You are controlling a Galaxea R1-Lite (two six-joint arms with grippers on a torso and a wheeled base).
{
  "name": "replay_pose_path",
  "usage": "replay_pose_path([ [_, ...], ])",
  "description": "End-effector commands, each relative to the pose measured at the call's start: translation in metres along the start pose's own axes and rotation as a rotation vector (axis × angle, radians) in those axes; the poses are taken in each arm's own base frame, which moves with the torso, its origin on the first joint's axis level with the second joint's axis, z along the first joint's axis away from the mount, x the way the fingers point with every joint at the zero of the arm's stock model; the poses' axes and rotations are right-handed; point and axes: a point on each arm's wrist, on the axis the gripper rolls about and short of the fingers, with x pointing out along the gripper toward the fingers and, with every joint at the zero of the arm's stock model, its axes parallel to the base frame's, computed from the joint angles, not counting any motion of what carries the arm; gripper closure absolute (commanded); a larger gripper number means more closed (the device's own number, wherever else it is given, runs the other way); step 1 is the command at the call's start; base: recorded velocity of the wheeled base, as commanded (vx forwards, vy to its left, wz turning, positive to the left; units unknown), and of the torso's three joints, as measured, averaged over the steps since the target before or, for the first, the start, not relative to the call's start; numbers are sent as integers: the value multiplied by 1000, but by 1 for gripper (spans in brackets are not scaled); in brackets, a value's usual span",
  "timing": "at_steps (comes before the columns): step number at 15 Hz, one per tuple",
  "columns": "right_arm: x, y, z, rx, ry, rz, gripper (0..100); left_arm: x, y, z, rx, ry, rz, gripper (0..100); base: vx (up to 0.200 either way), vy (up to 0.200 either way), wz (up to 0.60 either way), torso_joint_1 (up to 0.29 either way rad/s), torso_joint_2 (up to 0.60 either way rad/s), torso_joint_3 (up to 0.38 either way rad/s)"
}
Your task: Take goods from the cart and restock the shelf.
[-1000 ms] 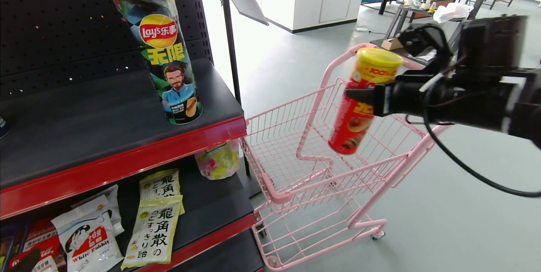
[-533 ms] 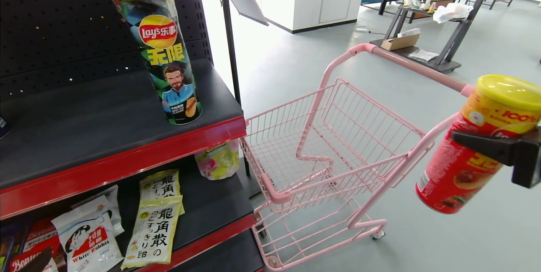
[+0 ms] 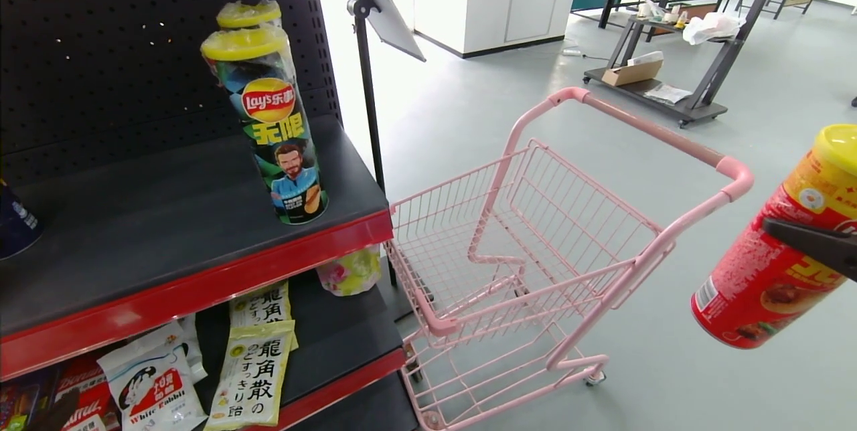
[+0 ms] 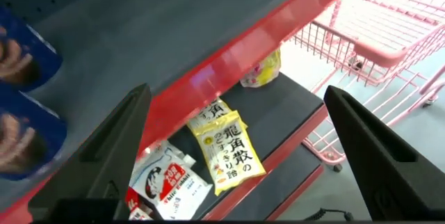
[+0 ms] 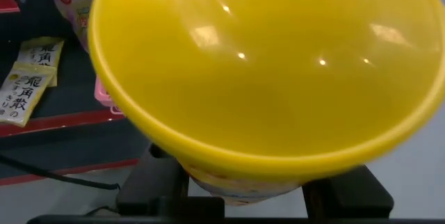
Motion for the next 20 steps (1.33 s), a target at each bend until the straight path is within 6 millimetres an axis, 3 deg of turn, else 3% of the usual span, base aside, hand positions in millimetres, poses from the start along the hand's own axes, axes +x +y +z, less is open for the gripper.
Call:
replay_pose_path([
  [1, 2, 0, 0, -4, 4, 3, 100, 0, 0, 1, 3, -3, 4, 0, 0, 0, 0, 232, -564, -344],
  [12, 18, 0, 15, -22, 3, 25, 100, -1, 1, 4, 12, -12, 6, 0, 0, 0, 0, 194, -454, -262],
  [18, 17, 0, 13, -35, 6, 27, 100, -1, 1, 4, 30, -8, 8, 0, -200, 0, 0, 31, -59, -35],
  [20, 15, 0, 11, -36, 9, 25, 100, -1, 1, 4, 32, -12, 4, 0, 0, 0, 0, 0, 0, 0],
])
